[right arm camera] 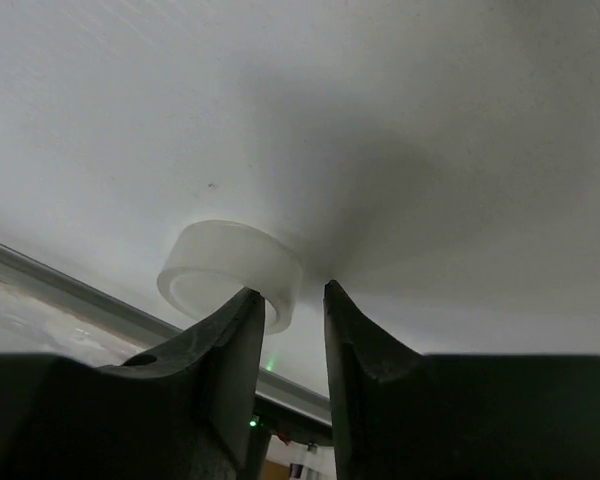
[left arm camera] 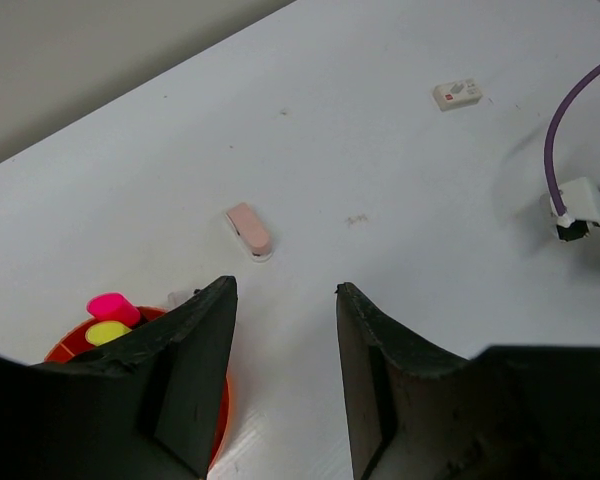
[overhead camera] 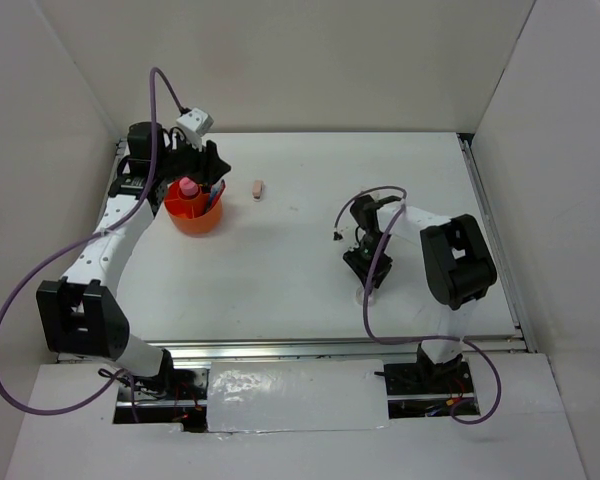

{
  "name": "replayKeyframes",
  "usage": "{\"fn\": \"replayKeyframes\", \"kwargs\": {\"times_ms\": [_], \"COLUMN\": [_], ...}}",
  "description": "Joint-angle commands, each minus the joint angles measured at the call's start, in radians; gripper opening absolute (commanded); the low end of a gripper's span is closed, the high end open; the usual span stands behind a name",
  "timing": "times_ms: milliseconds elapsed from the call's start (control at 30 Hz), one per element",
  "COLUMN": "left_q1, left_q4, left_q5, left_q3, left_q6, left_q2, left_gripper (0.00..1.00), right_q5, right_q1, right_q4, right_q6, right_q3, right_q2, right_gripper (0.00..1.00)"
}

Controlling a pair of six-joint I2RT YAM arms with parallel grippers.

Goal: Sort the stationery into containers
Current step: Pick up the stationery from the center of the board, then place the stationery in the storage box.

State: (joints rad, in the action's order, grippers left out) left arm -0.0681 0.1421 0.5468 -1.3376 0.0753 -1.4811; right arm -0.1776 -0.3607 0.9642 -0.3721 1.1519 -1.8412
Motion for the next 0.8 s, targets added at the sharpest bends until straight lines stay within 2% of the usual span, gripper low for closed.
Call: {"fn": "replayKeyframes", "kwargs": {"times_ms": [0, 33, 67, 167, 233, 300, 333, 367, 400, 433, 467, 500, 567, 600, 733, 767], "left_q1": [-0.004, -0.002, -0.004, 0.011, 0.008, -0.053, -0.09, -0.132, -0.175, -0.268, -0.326, -0.432, -0.525, -0.591, -0.688, -0.708], "left_q4": [-0.019, -0.022, -0.025, -0.071, -0.107, -0.183, -0.171, -0.047, 0.033, 0.186, 0.264, 0.327, 0.442, 0.462, 0.519, 0.53], "left_q5": [-0.004, 0.001, 0.014, 0.091, 0.148, 0.258, 0.286, 0.306, 0.317, 0.296, 0.262, 0.175, 0.096, 0.053, 0.015, 0.007], "left_q3": [0.015, 0.021, 0.026, 0.07, 0.127, 0.199, 0.209, 0.201, 0.157, 0.131, 0.089, 0.077, 0.057, 0.055, 0.043, 0.038], "left_q6": [-0.006, -0.012, -0.022, -0.136, -0.232, -0.205, -0.142, 0.05, 0.139, 0.231, 0.418, 0.508, 0.715, 0.756, 0.903, 0.961], "left_q2": [0.042, 0.045, 0.051, 0.062, 0.07, 0.099, 0.108, 0.111, 0.104, 0.087, 0.084, 0.079, 0.067, 0.065, 0.042, 0.039], "left_gripper": [0.57, 0.57, 0.57, 0.57, 0.57, 0.57, 0.57, 0.57, 0.56, 0.56, 0.57, 0.59, 0.62, 0.64, 0.68, 0.72], "right_q5": [0.032, 0.032, 0.024, -0.017, -0.132, -0.285, -0.34, -0.385, -0.448, -0.47, -0.485, -0.505, -0.523, -0.537, -0.603, -0.618], "right_q1": [-0.014, -0.014, -0.015, -0.004, 0.021, 0.046, 0.064, 0.069, 0.069, 0.062, 0.057, 0.051, 0.028, 0.019, -0.024, -0.043], "right_q4": [-0.05, -0.051, -0.048, -0.016, 0.042, 0.14, 0.172, 0.203, 0.231, 0.276, 0.29, 0.307, 0.323, 0.34, 0.402, 0.419], "right_q6": [0.022, 0.027, 0.029, 0.036, 0.038, 0.03, 0.018, 0.007, -0.022, -0.036, -0.057, -0.065, -0.093, -0.1, -0.155, -0.183], "right_q3": [-0.003, -0.001, 0.009, 0.06, 0.107, 0.222, 0.292, 0.319, 0.348, 0.38, 0.39, 0.391, 0.385, 0.382, 0.373, 0.373], "right_q2": [-0.01, -0.013, -0.019, -0.012, 0.0, -0.029, -0.041, -0.052, -0.065, -0.085, -0.092, -0.101, -0.104, -0.107, -0.118, -0.119], "right_gripper": [0.35, 0.29, 0.19, 0.07, 0.05, 0.02, 0.02, 0.01, 0.01, 0.0, 0.0, 0.0, 0.0, 0.0, 0.0, 0.0]}}
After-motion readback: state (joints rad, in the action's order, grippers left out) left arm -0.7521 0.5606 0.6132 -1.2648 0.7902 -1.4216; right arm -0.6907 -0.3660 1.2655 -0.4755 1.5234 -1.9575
